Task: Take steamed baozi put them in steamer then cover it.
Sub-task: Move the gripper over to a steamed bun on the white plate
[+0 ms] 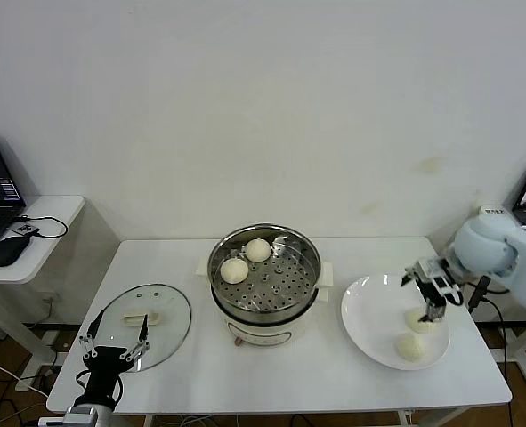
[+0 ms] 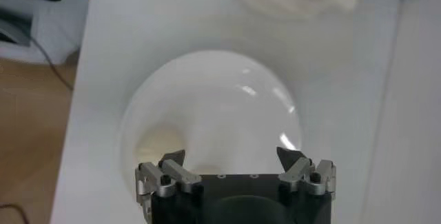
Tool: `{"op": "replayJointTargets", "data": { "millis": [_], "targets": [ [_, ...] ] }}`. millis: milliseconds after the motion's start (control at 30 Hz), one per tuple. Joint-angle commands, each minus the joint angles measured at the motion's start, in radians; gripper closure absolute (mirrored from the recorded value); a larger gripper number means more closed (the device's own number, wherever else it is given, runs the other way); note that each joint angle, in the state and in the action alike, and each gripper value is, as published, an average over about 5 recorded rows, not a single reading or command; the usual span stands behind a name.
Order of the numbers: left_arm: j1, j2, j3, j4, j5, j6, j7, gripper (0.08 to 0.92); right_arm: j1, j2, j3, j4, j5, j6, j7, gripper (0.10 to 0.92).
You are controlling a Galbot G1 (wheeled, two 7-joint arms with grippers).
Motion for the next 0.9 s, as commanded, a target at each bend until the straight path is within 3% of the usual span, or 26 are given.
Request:
{"op": "replayJointTargets", "data": {
  "millis": [33, 767, 900],
  "targets": [
    [0.001, -0.001, -0.001, 0.002, 0.002, -0.001, 0.001, 0.177, -0.273, -0.010, 0.161, -0.026, -0.086, 0.019, 0.011, 0.202],
    [0.001, -0.004, -0.009, 0.018, 0.005, -0.005, 0.001, 0.177, -0.393, 0.099, 0.264, -0.145, -0.114, 0.006, 0.043, 0.205],
    [-0.001, -0.004, -0.009, 0.019, 0.005, -0.004, 0.001, 0.177, -0.398, 0.103, 0.268, -0.150, -0.110, -0.003, 0.044, 0.237]
  ]
}}
